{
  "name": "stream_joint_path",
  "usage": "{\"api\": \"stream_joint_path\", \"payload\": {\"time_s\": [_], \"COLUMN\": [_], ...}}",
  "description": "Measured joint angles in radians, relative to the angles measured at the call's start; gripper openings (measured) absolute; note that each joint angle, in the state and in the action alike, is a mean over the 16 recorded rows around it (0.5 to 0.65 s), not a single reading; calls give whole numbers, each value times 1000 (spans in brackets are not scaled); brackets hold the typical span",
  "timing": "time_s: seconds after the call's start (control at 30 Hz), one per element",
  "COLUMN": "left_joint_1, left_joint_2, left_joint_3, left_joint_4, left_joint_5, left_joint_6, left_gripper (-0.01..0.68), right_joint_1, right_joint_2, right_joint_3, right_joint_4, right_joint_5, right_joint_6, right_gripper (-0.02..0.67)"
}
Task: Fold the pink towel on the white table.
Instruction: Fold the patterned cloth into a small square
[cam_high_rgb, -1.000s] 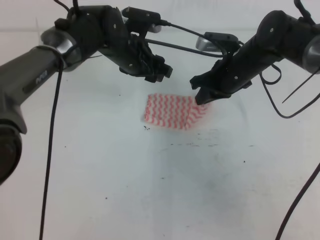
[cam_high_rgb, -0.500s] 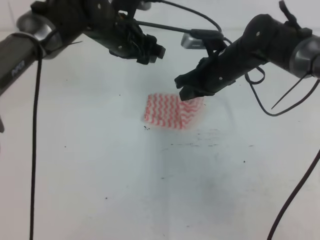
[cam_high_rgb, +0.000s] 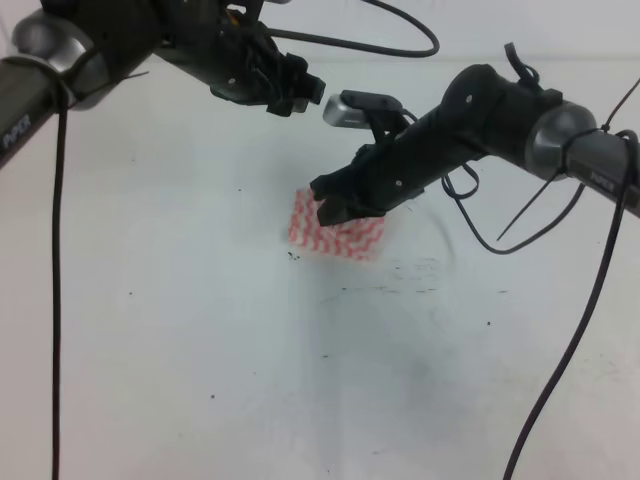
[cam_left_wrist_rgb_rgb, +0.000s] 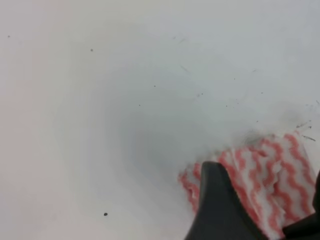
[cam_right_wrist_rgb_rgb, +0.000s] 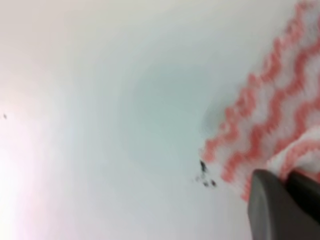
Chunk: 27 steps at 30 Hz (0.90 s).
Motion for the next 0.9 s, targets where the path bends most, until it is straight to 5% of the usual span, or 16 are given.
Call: {"api": "stream_joint_path", "payload": {"time_s": [0.7, 0.9], "left_joint_1": [0, 0], "left_joint_2": [-6, -4], "left_joint_3": [-1, 0], "left_joint_4": [4, 4], "left_joint_5": [-5, -4], "left_joint_6": [4, 7], "left_gripper": [364, 365], "right_joint_1": [34, 38], "right_joint_2": [63, 68], "right_joint_3": [-64, -64], "right_joint_4": [53, 64], "right_joint_5": [51, 51], "right_joint_6": [-30, -32], "right_gripper": [-10, 40]}}
